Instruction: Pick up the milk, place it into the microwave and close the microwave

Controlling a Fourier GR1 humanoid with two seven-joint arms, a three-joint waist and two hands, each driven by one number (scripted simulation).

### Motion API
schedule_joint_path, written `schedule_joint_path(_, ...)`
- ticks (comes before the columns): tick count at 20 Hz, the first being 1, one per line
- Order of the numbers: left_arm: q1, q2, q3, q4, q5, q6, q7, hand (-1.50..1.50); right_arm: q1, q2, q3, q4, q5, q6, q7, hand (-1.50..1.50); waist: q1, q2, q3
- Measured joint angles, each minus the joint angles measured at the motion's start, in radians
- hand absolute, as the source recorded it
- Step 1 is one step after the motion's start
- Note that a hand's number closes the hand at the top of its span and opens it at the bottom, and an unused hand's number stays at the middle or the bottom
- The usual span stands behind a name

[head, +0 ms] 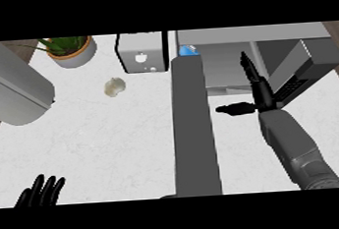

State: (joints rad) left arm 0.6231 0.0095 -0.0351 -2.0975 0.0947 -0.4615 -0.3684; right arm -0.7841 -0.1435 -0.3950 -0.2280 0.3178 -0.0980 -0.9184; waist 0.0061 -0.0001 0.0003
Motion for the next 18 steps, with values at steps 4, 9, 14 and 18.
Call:
schedule_joint_path(4, -0.027, -0.005, -0.059, -0.005, -0.028, 0.022, 0.040, -1.50, 0.099, 0.032, 0.025, -0.074, -0.012, 0.037, -0.017, -1.50, -0.017, -0.006, -0.001)
schedule_joint_path(9, -0.099, 0.003, -0.116, 0.020, -0.054, 0.034, 0.112, 1.50, 0.220, 0.052, 0.058, -0.198, -0.037, 0.116, -0.007, -1.50, -0.035, -0.010, -0.002)
schedule_joint_path(14, -0.183, -0.002, -0.187, 0.085, -0.130, 0.066, 0.157, 1.50, 0.390, 0.064, 0.094, -0.367, -0.063, 0.190, -0.012, -1.50, -0.047, -0.012, -0.002)
schedule_joint_path(18, -0.271, -0.006, -0.219, 0.145, -0.168, 0.098, 0.195, 1.50, 0.552, 0.080, 0.134, -0.565, -0.080, 0.230, 0.018, -1.50, -0.050, -0.011, -0.003)
